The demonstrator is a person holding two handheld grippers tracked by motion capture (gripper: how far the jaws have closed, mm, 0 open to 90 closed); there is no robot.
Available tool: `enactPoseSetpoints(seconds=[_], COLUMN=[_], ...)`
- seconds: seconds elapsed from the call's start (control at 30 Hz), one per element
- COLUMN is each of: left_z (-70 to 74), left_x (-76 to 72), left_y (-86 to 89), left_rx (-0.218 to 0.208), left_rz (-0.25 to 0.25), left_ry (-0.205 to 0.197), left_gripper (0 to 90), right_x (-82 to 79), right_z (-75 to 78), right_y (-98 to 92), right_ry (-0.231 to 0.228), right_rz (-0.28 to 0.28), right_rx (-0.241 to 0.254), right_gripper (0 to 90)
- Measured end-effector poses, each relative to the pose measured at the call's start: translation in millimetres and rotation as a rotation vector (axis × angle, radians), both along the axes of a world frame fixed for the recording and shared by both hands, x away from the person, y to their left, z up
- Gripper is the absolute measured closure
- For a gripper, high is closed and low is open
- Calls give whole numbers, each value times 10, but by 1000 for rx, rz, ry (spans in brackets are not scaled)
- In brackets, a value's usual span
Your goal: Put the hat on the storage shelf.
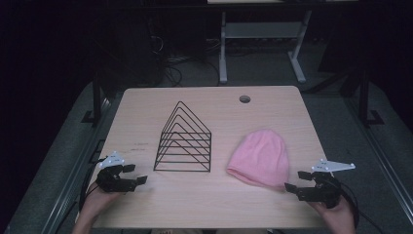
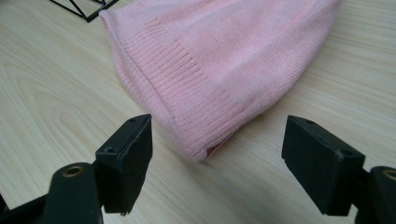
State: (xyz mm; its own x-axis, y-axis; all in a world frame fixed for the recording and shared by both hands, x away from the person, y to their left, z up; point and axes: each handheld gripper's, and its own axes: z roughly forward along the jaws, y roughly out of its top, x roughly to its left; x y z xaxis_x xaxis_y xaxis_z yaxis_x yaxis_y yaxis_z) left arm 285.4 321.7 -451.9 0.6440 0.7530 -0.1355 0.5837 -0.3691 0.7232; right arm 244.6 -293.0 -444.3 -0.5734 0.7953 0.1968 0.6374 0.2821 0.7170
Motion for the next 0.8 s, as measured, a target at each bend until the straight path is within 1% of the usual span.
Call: enactPoseSetpoints(seconds=[0.1, 0.13, 0.17, 0.23, 0.3, 0.33, 0.4, 0.47, 0.53, 0.6, 0.63, 0.77, 0.8], left_z=[-3, -3, -6, -8, -6, -6, -6, -6, -3, -1, -7, -17, -20], left_x=[-4, -8, -13, -12, -13, -18, -28, -26, -32, -33, -33, -21, -24], left_y=[-6, -8, -8, -5, -1, -1, 6, 17, 23, 25, 24, 29, 22], left_rx=[-4, -3, 7, 12, 12, 7, -1, 5, 6, 5, -3, 7, 1], left_rz=[3, 3, -3, -4, -7, -3, 3, 1, 5, 7, 11, 7, 12], left_ry=[2, 5, 8, 4, 3, 0, 2, 2, 2, 3, 0, 1, 5], left_gripper=[254, 253, 254, 254, 254, 254, 254, 254, 254, 254, 253, 254, 253], right_x=[2, 1, 3, 7, 9, 17, 28, 66, 126, 146, 195, 255, 278], right_z=[3, -2, -4, 4, 12, 32, 45, 75, 132, 153, 198, 259, 280], right_y=[6, 3, 1, 4, 7, 19, 27, 40, 74, 81, 97, 115, 124], right_ry=[-3, -2, -2, 5, 7, 8, 9, 13, 26, 27, 18, 17, 19], right_rz=[-1, 0, 1, -2, -3, -4, -6, -6, 1, 2, 15, 25, 27], right_rx=[-1, 6, 8, 3, 4, 9, 11, 11, 28, 30, 27, 22, 20], right_gripper=[236, 236, 236, 228, 223, 209, 207, 194, 185, 185, 180, 179, 180])
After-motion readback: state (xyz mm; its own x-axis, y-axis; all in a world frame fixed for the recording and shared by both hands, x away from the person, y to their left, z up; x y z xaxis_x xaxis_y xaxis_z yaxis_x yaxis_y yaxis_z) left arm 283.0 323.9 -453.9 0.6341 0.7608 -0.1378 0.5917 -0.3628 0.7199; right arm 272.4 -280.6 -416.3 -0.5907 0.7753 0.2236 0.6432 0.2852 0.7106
